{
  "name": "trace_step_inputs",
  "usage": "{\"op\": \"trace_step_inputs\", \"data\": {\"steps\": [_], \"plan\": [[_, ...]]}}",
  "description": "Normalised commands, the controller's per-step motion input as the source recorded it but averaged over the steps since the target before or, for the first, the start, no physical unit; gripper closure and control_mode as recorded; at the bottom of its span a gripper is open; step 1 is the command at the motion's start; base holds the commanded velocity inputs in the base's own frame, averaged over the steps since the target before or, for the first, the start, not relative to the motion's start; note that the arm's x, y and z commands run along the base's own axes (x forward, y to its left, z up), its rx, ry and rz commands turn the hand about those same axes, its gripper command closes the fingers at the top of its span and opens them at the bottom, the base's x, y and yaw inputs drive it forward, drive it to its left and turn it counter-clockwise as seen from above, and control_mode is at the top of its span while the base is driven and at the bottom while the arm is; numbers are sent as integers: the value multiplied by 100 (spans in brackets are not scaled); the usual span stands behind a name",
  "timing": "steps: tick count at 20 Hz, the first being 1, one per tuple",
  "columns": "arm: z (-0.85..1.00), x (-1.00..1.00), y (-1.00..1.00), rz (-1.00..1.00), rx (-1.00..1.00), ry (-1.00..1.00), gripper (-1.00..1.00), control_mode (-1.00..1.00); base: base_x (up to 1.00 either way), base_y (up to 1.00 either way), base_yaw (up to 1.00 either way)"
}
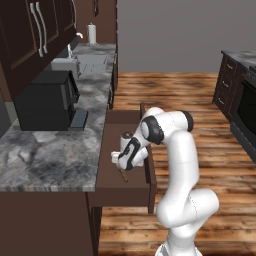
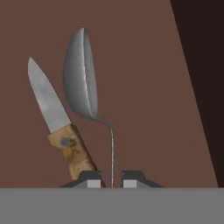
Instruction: Pick up the metallic utensils from the counter and place them in the open drawer. Make sure not to pick up any wooden utensils.
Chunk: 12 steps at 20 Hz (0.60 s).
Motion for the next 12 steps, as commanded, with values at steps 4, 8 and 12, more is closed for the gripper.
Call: {"op": "trace_step_inputs", "data": {"steps": [4,8,12], "plan": [[-8,18,0,0,0,0,-100,-100,0,0,0],[-1,9,0,0,0,0,-100,-100,0,0,0],[7,-1,0,-4,0,1,-100,-100,0,0,0]]}}
